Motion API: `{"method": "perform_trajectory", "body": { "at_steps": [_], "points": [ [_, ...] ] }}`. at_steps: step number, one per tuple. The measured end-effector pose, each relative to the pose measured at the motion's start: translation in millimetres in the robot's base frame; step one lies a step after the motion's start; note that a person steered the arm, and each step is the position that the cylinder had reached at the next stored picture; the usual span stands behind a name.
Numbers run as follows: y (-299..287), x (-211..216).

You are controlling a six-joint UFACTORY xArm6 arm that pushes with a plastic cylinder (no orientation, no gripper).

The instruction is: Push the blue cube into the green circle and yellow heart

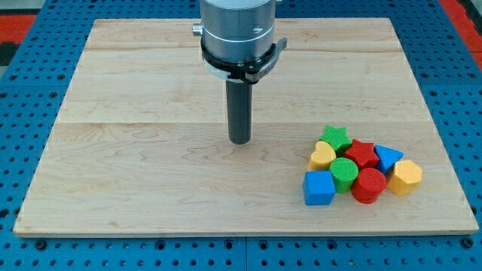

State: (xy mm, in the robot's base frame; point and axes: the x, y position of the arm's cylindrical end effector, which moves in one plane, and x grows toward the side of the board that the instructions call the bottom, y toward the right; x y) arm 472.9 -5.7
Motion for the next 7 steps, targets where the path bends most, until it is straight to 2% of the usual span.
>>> {"method": "perform_trajectory", "body": {
  "at_steps": [1, 2, 3, 4, 5, 7],
  "points": [
    [-9.5, 0.3],
    [-14.4, 25.2],
    [-58.3, 71.8],
    [-69.4, 98.7],
    [-36.7, 145.5],
    [-36.2, 144.6]
  ]
}}
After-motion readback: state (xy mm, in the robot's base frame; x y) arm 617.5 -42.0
